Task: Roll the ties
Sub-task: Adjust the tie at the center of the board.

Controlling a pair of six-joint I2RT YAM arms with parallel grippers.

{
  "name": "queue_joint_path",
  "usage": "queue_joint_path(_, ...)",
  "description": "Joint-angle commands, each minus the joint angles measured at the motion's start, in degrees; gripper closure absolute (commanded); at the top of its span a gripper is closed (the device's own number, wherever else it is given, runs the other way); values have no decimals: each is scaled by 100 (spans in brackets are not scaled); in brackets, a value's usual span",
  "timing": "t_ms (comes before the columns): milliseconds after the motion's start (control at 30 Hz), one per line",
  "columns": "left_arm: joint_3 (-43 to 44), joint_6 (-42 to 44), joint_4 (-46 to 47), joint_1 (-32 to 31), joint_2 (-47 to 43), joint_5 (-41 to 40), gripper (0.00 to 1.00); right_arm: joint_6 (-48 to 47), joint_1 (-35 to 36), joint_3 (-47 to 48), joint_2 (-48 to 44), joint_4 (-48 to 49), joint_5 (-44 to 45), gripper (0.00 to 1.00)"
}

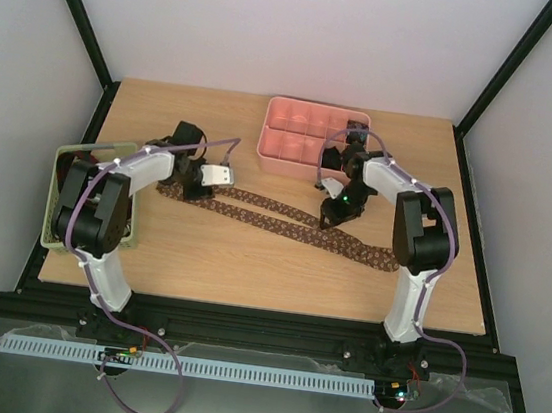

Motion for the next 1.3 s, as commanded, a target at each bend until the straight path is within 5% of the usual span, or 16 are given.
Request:
queue_joint_path(0, 581, -431, 20, 52, 596, -208, 59, 35, 155, -149, 39, 54, 396, 62)
queue_joint_path(367, 959, -262, 90, 69, 1486, -881, 61, -86, 222, -374, 6, 241, 866, 77)
queue_joint_path(700, 1071, 49, -358, 87, 1308, -448, 89, -69, 249, -227, -120, 16, 841, 99)
queue_joint_path(833, 1099, 104, -627, 87, 1015, -202, 98, -103, 249, -331, -345, -26, 904, 99)
queue_joint_path(1100, 795, 237, -866, 105, 507, -5, 98, -225, 249, -727, -803, -118, 973, 97)
queue_joint_path(1167, 733, 201, -841, 105, 483, 3, 98, -202, 250, -853, -812, 50, 1074, 75)
queue_joint_path(1267, 721, 152, -780, 105, 531, -22, 98, -134, 249, -865, -553, 184, 1153, 65)
